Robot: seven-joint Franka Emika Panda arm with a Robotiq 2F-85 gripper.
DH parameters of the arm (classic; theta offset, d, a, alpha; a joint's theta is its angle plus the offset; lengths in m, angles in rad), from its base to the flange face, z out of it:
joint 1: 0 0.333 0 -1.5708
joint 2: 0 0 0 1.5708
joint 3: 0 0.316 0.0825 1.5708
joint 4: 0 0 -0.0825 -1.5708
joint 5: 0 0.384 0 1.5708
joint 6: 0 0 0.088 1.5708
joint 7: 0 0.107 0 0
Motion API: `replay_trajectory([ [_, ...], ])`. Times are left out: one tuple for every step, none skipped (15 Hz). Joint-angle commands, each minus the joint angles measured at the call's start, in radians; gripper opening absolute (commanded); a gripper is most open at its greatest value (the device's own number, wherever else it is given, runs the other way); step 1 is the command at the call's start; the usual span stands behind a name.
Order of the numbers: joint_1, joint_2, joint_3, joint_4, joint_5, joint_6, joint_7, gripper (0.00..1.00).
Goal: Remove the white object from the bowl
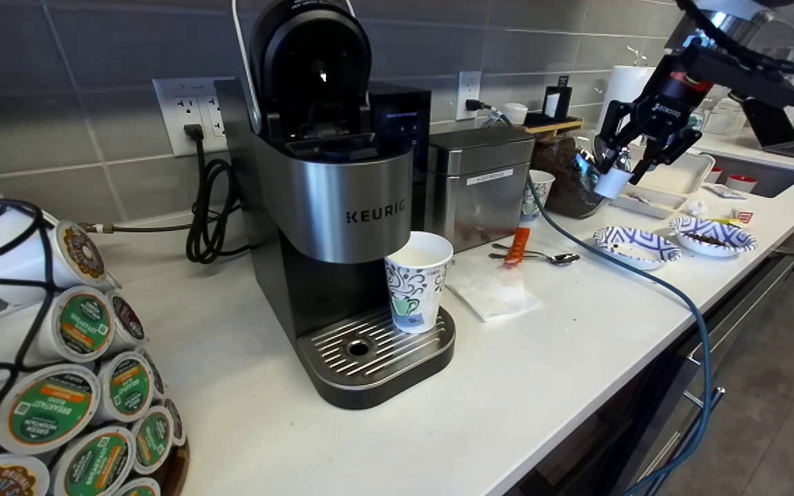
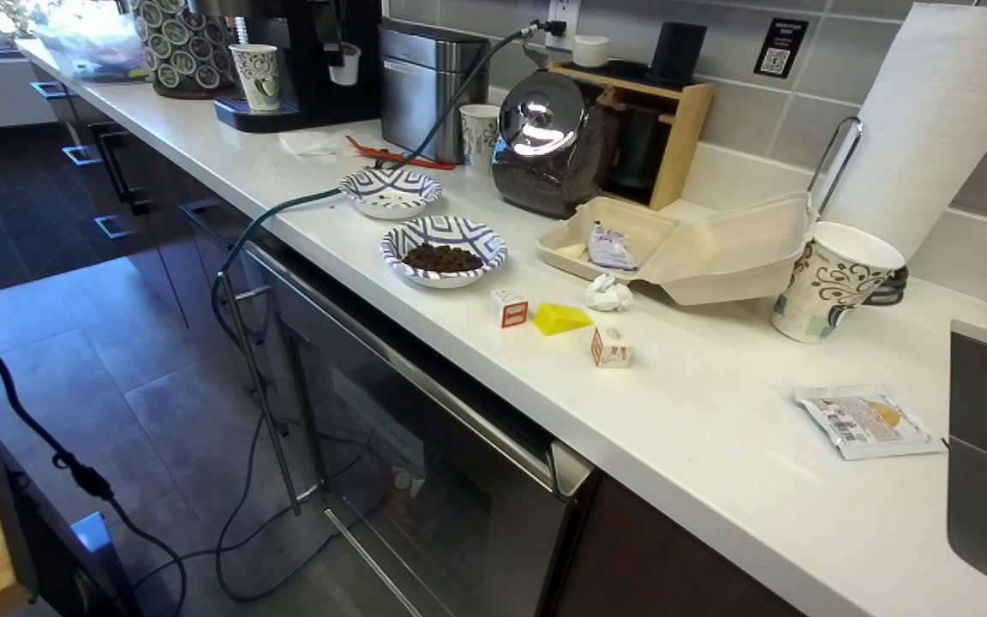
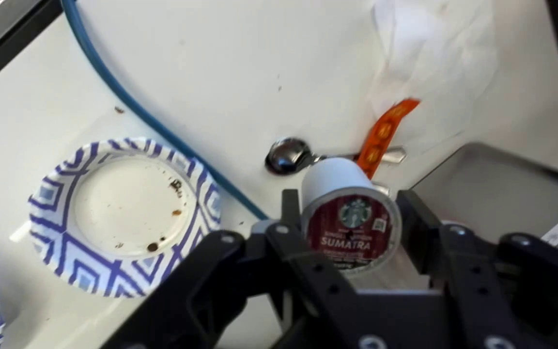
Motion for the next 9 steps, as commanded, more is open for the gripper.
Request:
replay_trajectory([
  [0.028, -0.048, 0.047, -0.034, 0.068, -0.113, -0.118, 0.27],
  [0.038, -0.052, 0.06, -0.03, 0.069, -0.149, -0.142, 0.27],
  [0.051, -0.041, 0.074, -0.02, 0.051, -0.166, -0.137, 0.27],
  [0.063, -0.026, 0.088, -0.01, 0.047, -0.176, -0.135, 0.27],
  [0.074, -0.017, 0.1, -0.009, 0.042, -0.171, -0.129, 0.27],
  [0.08, -0.009, 0.109, -0.002, 0.063, -0.194, -0.157, 0.27],
  [0.073, -0.019, 0.099, -0.003, 0.039, -0.158, -0.115, 0.52],
  [0.082, -0.014, 0.108, -0.003, 0.039, -0.166, -0.119, 0.52],
  [0.087, -0.01, 0.113, -0.003, 0.039, -0.168, -0.12, 0.52],
])
